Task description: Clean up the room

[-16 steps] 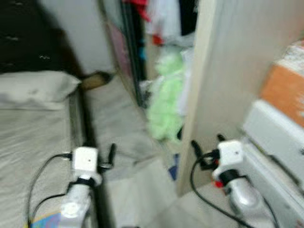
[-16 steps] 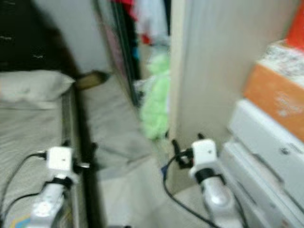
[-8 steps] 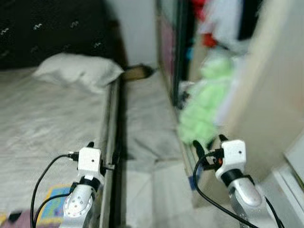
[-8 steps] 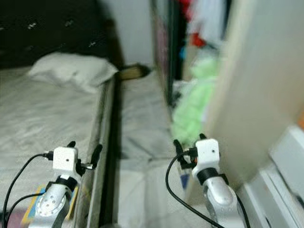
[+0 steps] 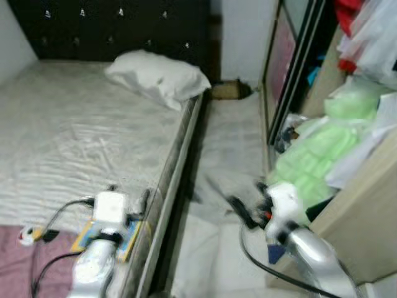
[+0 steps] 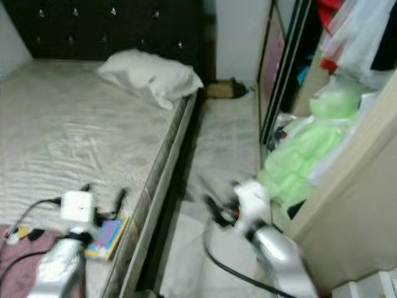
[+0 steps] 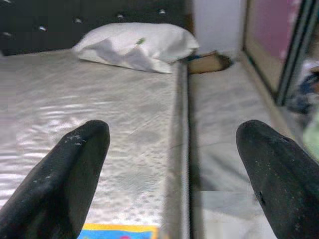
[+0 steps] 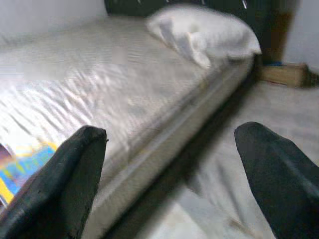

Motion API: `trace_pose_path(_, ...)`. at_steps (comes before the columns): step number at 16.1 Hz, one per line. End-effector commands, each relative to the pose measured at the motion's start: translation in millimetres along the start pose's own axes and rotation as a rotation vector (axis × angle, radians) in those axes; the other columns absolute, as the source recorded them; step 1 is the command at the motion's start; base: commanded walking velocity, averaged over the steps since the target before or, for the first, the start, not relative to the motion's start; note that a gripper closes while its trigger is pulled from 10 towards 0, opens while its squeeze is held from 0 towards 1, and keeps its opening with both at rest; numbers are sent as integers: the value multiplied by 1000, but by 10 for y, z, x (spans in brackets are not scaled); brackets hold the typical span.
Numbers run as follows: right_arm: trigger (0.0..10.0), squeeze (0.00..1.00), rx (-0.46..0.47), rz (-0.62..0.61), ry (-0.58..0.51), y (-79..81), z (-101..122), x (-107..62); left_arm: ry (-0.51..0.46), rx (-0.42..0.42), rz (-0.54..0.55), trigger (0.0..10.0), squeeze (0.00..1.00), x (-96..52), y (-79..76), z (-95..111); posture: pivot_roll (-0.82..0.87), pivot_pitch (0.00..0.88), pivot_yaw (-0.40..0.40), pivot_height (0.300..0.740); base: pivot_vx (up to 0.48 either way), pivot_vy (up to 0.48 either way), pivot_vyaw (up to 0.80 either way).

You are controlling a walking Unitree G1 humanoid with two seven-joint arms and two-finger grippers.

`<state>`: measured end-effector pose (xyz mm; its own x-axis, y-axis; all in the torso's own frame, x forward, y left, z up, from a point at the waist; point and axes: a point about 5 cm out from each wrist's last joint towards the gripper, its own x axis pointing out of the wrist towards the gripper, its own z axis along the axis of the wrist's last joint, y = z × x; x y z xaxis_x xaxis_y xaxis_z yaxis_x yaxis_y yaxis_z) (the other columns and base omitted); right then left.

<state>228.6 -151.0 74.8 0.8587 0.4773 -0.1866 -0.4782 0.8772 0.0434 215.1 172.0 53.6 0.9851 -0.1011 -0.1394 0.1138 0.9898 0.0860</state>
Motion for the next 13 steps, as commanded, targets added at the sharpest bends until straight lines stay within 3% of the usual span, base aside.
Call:
trace_pose_path(1,10000,0,-14,-45,3,-111,2,-16,-16,-3,-7,10000,0,25,-43,42,-39,0,45,740,0,0,769)
trace_pose_path(5,10000,0,-51,-151,-55,-194,93,28,-12,-13,-4,10000,0,25,-48,33,-37,0,45,740,0,0,770)
trace_pose_path(13,10000,0,-87,-193,-107,-197,149,65,-16,-20,8,10000,0,57,-53,45,-40,0,48,740,0,0,773)
